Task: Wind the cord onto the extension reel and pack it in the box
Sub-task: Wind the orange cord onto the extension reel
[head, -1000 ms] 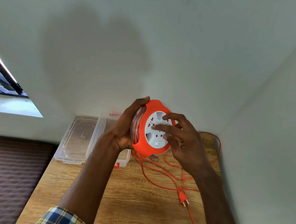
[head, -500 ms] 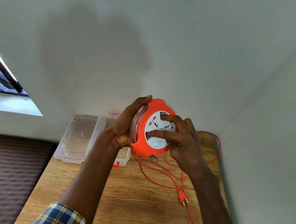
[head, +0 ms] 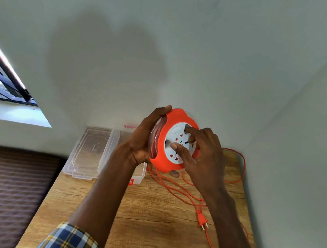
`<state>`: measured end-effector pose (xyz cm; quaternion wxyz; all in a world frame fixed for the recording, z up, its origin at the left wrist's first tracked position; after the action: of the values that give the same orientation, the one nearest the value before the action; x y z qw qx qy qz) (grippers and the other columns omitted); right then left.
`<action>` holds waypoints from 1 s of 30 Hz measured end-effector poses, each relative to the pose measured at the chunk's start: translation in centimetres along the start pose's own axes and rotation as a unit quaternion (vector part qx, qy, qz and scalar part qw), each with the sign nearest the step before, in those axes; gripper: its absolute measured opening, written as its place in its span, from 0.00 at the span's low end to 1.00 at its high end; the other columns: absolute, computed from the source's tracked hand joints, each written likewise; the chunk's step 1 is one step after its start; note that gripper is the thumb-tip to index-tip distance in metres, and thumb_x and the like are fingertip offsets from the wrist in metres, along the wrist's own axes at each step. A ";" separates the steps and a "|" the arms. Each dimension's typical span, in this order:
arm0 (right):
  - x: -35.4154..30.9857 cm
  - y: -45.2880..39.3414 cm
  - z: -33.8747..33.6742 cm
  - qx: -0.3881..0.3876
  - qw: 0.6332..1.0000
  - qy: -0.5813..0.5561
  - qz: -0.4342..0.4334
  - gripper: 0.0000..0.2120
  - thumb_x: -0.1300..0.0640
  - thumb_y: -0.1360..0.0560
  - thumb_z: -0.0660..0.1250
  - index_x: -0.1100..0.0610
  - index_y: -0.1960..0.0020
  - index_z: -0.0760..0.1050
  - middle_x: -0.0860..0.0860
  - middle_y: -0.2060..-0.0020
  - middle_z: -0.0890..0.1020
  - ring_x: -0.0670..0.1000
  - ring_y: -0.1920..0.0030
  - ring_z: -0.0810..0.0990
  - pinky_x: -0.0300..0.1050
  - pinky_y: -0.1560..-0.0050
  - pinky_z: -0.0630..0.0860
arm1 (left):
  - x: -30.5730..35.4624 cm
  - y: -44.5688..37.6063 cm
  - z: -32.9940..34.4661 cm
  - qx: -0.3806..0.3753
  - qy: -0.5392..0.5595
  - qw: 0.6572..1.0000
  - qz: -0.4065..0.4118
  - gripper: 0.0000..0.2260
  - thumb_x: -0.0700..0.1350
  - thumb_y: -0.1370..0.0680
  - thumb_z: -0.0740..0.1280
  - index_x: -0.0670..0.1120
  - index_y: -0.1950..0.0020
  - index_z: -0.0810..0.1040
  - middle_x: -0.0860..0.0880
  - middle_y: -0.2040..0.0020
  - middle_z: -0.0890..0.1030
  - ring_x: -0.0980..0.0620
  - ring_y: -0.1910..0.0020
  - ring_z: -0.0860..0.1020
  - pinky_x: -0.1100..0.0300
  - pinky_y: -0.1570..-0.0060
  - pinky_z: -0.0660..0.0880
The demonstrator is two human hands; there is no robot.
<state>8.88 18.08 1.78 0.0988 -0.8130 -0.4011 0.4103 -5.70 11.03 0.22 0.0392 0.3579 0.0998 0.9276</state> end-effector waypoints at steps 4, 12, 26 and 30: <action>0.8 -0.3 -0.8 -0.042 0.996 -0.006 -0.085 0.22 0.52 0.24 0.74 0.40 0.31 0.76 0.46 0.37 0.75 0.49 0.41 0.73 0.42 0.53 0.77 | 0.3 0.3 -0.2 0.000 0.019 1.000 0.002 0.28 0.65 0.20 0.64 0.45 0.31 0.80 0.40 0.37 0.83 0.39 0.41 0.82 0.43 0.39 0.79; 1.0 0.0 0.1 -0.099 0.983 0.024 -0.153 0.30 0.68 0.27 0.72 0.37 0.36 0.80 0.47 0.32 0.75 0.50 0.41 0.71 0.45 0.50 0.75 | -0.3 -0.1 -0.1 0.012 0.008 1.000 -0.024 0.28 0.66 0.20 0.63 0.45 0.35 0.84 0.41 0.40 0.85 0.41 0.45 0.84 0.44 0.43 0.82; -0.4 0.2 0.0 0.019 0.995 -0.001 0.098 0.28 0.28 0.27 0.66 0.43 0.34 0.76 0.41 0.60 0.85 0.41 0.61 0.84 0.41 0.62 0.82 | -0.6 -0.9 0.4 0.042 0.017 0.999 0.006 0.29 0.65 0.21 0.65 0.45 0.30 0.80 0.40 0.37 0.82 0.40 0.42 0.82 0.43 0.38 0.79; 0.1 -0.2 -0.4 -0.039 0.999 -0.027 -0.012 0.17 0.48 0.21 0.72 0.44 0.33 0.76 0.46 0.43 0.78 0.47 0.43 0.78 0.44 0.50 0.81 | -0.2 -0.7 -0.2 0.035 0.022 0.999 0.006 0.29 0.66 0.22 0.67 0.46 0.31 0.80 0.41 0.36 0.82 0.40 0.42 0.82 0.42 0.37 0.78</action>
<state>9.04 18.34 2.08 0.0615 -0.7999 -0.4291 0.4150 -5.62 11.69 -0.22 0.0195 0.3394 0.1308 0.9313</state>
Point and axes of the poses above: each hand's wrist, its own y-axis away from the middle knuckle, its own z-axis out of the palm, x = y × z, the point moved 4 cm from there along -y, towards the middle knuckle
